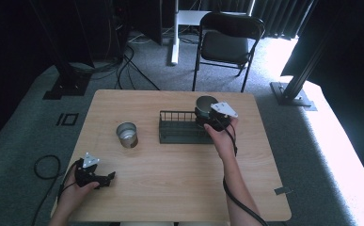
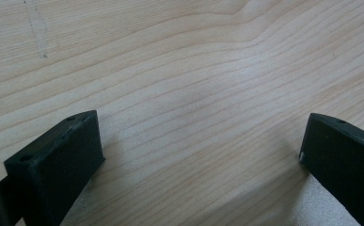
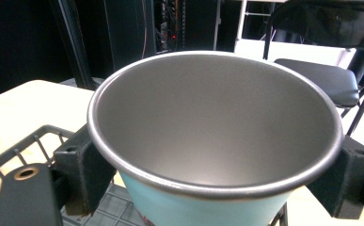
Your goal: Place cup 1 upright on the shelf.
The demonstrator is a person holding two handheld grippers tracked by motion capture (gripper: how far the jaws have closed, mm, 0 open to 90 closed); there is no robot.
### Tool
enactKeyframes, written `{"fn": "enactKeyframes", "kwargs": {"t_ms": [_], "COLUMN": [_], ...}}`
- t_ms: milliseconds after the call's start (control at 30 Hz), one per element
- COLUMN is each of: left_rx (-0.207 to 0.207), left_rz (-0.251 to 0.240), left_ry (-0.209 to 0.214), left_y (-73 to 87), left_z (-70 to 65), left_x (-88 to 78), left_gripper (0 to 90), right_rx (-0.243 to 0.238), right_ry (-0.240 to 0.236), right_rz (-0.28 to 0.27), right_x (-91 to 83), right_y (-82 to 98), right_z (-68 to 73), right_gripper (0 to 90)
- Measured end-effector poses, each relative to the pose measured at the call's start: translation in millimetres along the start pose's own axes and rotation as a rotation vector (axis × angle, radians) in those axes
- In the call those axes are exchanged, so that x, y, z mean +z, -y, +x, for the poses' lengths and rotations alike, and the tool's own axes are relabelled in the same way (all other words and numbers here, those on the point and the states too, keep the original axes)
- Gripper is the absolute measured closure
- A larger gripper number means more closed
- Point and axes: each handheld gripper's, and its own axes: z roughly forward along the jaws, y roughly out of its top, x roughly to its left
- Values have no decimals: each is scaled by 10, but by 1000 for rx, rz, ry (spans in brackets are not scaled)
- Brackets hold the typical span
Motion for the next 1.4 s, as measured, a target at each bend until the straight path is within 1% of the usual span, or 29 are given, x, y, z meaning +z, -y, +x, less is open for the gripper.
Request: {"fn": "enactKeyframes", "kwargs": {"t_ms": [167, 267, 567, 667, 767, 833, 900, 967, 1033, 1067, 1167, 1233, 1400], "left_rx": [0, 0, 0, 0, 0, 0, 0, 0, -1, 0, 0, 0, 1], "left_rz": [0, 0, 0, 0, 0, 0, 0, 0, 0, 0, 1, 0, 0], "left_ry": [0, 0, 0, 0, 0, 0, 0, 0, 0, 0, 0, 0, 0], "left_y": [0, 0, 0, 0, 0, 0, 0, 0, 0, 0, 0, 0, 0], "left_z": [0, 0, 0, 0, 0, 0, 0, 0, 0, 0, 0, 0, 0], "left_x": [0, 0, 0, 0, 0, 0, 0, 0, 0, 0, 0, 0, 0], "left_gripper": [4, 4, 4, 4, 4, 4, 4, 4, 4, 4, 4, 4, 4], "right_rx": [13, 7, 15, 15, 3, 2, 10, 17, -16, -21, 2, 4, -18], "right_ry": [6, 5, 8, 7, 7, 3, -10, -15, -16, -11, -19, -23, -24], "right_rz": [24, 37, 53, 52, 57, 61, 72, 69, 78, 86, 82, 82, 87], "right_x": [67, 93, 121, 110, 111, 115, 120, 117, 104, 95, 61, 30, -60], "right_y": [100, 149, 255, 266, 264, 258, 248, 257, 263, 266, 263, 260, 285], "right_z": [-18, -8, -5, -6, -2, -5, -16, -13, -7, -4, 0, 2, -8], "right_gripper": [136, 136, 136, 136, 135, 135, 131, 125, 113, 113, 106, 106, 106]}}
